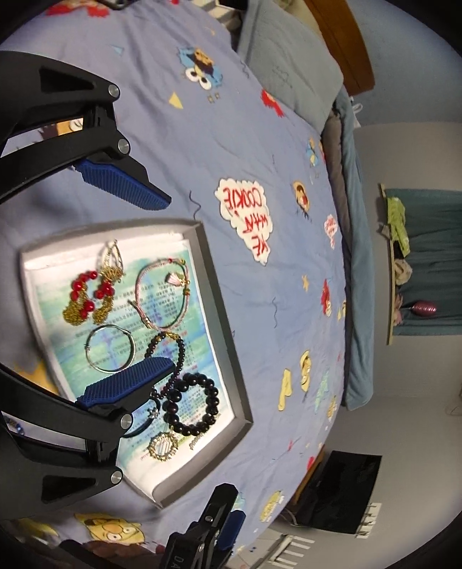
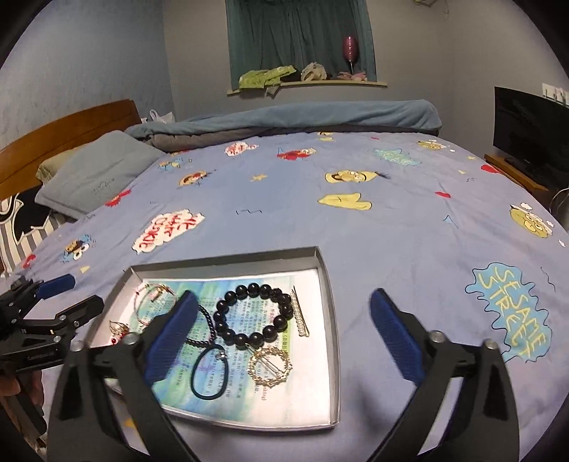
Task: Organize jewelry
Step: 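Move both open tools back to the key ring and blue bracelet, then grasp the silver key ring with left tool while right tool grasps blue beaded bracelet, then carry key ring and blue bracelet over the grey box and lower them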
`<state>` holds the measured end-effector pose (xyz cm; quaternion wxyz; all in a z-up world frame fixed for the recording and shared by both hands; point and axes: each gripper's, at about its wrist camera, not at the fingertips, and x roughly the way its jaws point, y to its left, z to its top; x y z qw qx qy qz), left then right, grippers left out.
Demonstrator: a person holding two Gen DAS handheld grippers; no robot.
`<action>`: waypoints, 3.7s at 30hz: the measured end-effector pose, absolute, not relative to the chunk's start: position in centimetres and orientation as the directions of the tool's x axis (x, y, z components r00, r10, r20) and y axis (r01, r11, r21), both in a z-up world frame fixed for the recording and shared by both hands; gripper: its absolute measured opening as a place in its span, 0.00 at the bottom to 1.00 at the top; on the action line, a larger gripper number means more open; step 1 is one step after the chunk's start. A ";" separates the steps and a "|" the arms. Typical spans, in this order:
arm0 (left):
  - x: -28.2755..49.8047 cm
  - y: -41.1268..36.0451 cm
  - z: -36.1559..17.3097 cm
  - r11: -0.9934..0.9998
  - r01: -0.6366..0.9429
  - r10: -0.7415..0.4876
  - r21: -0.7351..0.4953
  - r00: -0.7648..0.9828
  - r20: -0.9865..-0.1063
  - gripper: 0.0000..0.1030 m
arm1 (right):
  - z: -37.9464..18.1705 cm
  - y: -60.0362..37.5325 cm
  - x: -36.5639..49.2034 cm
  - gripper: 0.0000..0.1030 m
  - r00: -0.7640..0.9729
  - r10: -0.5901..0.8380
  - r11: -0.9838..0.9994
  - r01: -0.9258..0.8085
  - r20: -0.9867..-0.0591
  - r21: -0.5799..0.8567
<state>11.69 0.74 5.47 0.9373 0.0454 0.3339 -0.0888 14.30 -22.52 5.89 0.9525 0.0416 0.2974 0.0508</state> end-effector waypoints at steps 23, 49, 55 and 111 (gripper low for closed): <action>1.3 3.5 2.9 0.977 0.210 -0.139 0.024 0.725 -0.674 0.86 | 2.9 -21.4 5.0 0.95 0.745 0.226 0.974 -0.188 -0.628 0.127; -0.7 2.3 -2.0 0.946 0.322 -0.241 -0.041 0.613 -0.753 0.84 | -3.1 -17.9 1.3 0.94 0.609 0.317 0.904 -0.425 -0.727 0.038; -1.6 -0.3 -2.6 0.903 0.429 -0.281 -0.006 0.581 -0.764 0.58 | -3.9 -17.5 1.6 0.67 0.573 0.321 0.897 -0.440 -0.754 0.047; 4.2 -1.2 4.8 0.915 0.401 -0.294 0.027 0.712 -0.638 0.04 | 6.6 -17.3 4.7 0.07 0.811 0.320 0.926 -0.377 -0.490 -0.019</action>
